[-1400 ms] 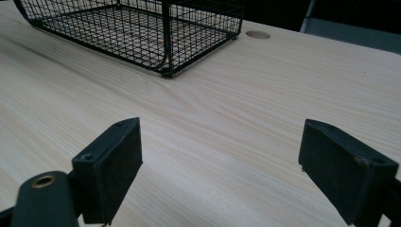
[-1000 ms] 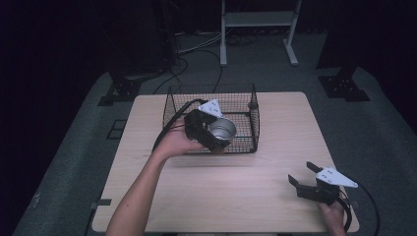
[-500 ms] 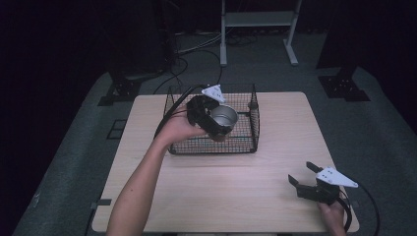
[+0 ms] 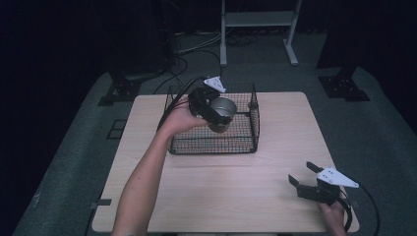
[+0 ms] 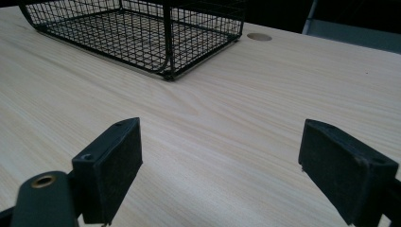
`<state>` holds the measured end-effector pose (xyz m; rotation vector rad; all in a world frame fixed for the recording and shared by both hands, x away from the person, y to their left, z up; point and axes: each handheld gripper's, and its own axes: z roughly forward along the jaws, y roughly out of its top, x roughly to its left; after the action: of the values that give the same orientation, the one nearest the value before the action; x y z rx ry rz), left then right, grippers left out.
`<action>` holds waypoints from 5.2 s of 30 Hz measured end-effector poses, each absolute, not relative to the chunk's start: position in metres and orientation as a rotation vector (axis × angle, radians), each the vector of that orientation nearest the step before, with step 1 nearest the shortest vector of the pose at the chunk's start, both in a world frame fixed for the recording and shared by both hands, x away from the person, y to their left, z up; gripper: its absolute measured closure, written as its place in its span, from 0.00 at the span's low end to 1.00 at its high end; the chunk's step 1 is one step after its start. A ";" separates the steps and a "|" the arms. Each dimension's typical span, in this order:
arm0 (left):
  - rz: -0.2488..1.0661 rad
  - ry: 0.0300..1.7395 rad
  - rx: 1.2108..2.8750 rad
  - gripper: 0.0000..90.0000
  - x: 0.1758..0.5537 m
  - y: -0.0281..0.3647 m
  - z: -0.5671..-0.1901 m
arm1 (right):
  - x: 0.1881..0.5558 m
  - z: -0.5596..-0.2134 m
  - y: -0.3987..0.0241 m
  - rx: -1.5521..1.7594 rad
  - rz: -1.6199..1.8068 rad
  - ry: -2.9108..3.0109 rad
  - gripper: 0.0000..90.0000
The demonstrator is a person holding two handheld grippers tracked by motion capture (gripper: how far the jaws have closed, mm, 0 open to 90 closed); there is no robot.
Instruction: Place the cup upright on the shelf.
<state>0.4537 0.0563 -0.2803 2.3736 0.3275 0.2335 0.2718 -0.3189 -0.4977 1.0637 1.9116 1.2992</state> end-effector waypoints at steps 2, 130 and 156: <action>0.231 0.344 2.367 0.17 0.458 0.057 -0.282 | 0.271 -0.498 -0.319 1.067 1.298 1.915 0.15; 0.137 0.644 2.541 0.13 0.533 0.042 -0.412 | 0.273 -0.498 -0.325 1.085 1.371 1.894 0.15; 0.165 0.617 2.429 0.04 0.524 0.050 -0.385 | 0.273 -0.498 -0.324 1.091 1.358 1.894 0.15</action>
<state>0.5244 0.0503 -0.3851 2.4290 0.6167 0.1652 0.2732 -0.3243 -0.4977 1.0907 1.8939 1.3582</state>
